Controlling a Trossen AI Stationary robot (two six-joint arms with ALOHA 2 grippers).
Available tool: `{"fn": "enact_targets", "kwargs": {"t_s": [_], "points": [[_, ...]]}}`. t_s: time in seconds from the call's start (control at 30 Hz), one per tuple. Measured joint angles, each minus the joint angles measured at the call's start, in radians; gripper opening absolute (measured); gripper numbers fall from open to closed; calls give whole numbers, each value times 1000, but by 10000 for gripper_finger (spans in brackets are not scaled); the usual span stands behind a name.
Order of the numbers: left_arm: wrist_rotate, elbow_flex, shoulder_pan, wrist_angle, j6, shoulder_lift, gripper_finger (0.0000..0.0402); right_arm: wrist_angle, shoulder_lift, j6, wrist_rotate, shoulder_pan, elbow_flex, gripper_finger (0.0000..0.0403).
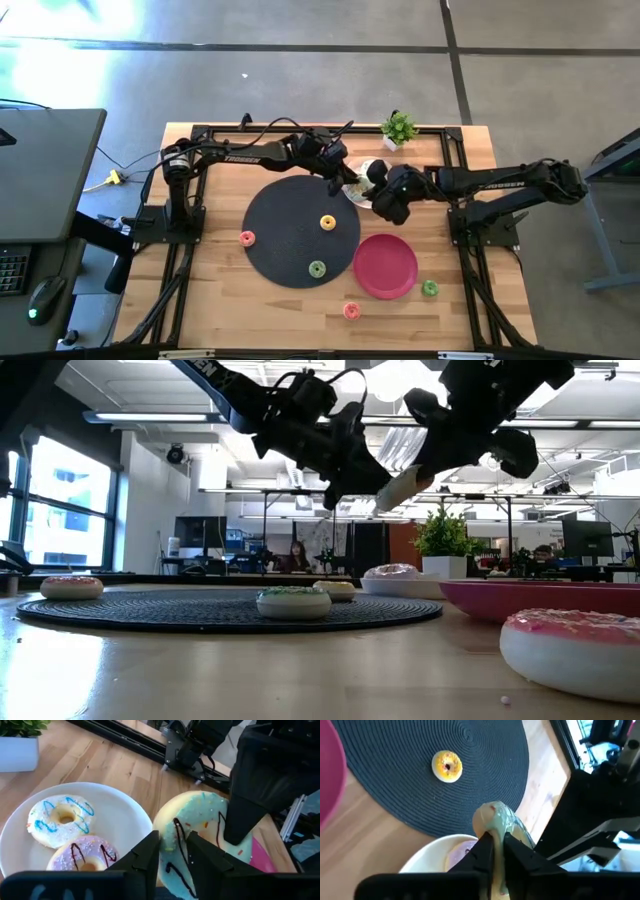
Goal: Pick & Place donuts
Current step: Put the big green donut into the white plate
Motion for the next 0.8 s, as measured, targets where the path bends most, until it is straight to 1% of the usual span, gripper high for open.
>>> {"fn": "enact_targets", "kwargs": {"t_s": [0.1, 0.17, 0.23, 0.3, 0.4, 0.5, 0.57, 0.63, 0.7, 0.8], "points": [[0, 0, 1, -4, 11, 0, 106, -19, 0, 54, 0, 2, 0, 29], [-6, 0, 1, -4, 53, 0, 110, -39, 0, 108, 0, 2, 0, 28], [-34, 0, 1, -7, 101, 0, 112, -69, 0, 191, 11, 2, 0, 24], [-62, 0, 0, -18, 149, 0, 113, -104, 0, 299, 52, 2, 0, 19], [-91, 0, 0, -48, 178, 0, 113, -165, 0, 495, 149, 0, 0, 17], [-96, 0, 0, -82, 176, 0, 113, -213, 0, 749, 236, -1, 0, 22], [-87, -1, 1, -90, 174, -7, 113, -232, 5, 870, 287, -1, 0, 26], [-83, -2, 11, -111, 175, -34, 113, -230, 17, 916, 347, 1, 0, 27], [-81, 19, 23, -157, 200, -70, 113, -222, 41, 924, 396, 2, 0, 24], [-73, 45, 57, -305, 251, -137, 113, -214, 99, 940, 415, 2, 0, 16]]}}
